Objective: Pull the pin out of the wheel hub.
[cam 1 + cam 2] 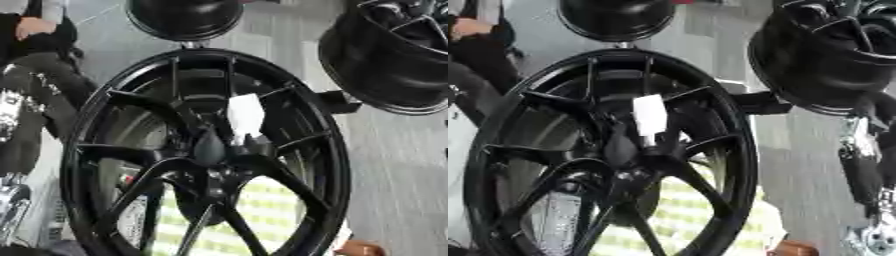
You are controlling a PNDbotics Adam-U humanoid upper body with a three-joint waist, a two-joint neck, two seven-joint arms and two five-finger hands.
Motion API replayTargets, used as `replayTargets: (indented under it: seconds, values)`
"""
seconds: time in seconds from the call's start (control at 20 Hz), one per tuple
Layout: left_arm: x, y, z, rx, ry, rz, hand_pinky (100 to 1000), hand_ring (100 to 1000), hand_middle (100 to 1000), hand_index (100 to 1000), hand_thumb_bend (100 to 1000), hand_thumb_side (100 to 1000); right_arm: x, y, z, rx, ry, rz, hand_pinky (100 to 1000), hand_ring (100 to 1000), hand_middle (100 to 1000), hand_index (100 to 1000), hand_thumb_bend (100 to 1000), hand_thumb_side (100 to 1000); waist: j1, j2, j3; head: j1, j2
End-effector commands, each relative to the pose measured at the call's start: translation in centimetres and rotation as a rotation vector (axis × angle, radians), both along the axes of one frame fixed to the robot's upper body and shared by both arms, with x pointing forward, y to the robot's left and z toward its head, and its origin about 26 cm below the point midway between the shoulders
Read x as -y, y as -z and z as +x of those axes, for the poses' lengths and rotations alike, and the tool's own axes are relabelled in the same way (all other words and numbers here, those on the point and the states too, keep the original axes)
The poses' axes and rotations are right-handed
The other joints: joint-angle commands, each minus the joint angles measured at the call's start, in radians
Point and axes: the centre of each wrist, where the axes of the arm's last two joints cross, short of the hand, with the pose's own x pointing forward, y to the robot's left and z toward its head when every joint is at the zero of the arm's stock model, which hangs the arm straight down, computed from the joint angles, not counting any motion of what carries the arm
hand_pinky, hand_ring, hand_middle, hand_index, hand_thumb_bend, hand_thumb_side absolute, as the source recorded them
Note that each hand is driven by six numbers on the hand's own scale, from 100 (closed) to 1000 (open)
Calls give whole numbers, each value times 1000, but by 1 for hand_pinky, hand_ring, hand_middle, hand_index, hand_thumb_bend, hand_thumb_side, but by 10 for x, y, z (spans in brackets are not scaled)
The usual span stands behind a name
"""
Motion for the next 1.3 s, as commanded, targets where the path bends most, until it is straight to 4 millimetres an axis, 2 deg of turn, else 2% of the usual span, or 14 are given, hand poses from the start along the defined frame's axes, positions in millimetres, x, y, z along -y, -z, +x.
replayTargets:
  seconds: [0.05, 0.4, 0.65, 0.85, 1.0, 1.3]
  values:
    - [-1, -6, -2, 24, -1, 9, 757, 649, 619, 757, 100, 710, 0, -7, -1, 24, -1, -10, 687, 806, 693, 786, 100, 659, 6, -12, 1, -1, -13]
    - [-1, -7, -2, 25, 0, 10, 758, 650, 620, 758, 100, 708, 1, -7, -1, 20, -7, -23, 691, 807, 694, 787, 100, 658, 6, -13, 2, 0, -13]
    - [-1, -8, -2, 27, 5, 20, 758, 651, 621, 758, 100, 705, 14, -17, 1, 27, -37, -165, 713, 812, 699, 791, 100, 643, -1, -18, 5, 0, -12]
    - [-2, -8, -2, 28, 5, 28, 758, 651, 621, 758, 100, 703, 33, -36, 3, 17, -76, -379, 751, 818, 706, 797, 100, 633, -8, -22, 6, -5, -12]
    - [-2, -9, -2, 27, 5, 33, 758, 651, 621, 758, 100, 702, 47, -51, 4, -17, -120, -532, 779, 823, 715, 803, 100, 591, -12, -24, 7, -10, -14]
    - [-3, -9, -2, 27, 9, 43, 759, 652, 623, 759, 100, 698, 60, -86, 8, -78, -188, -740, 813, 829, 721, 805, 100, 572, -16, -31, 9, -14, -13]
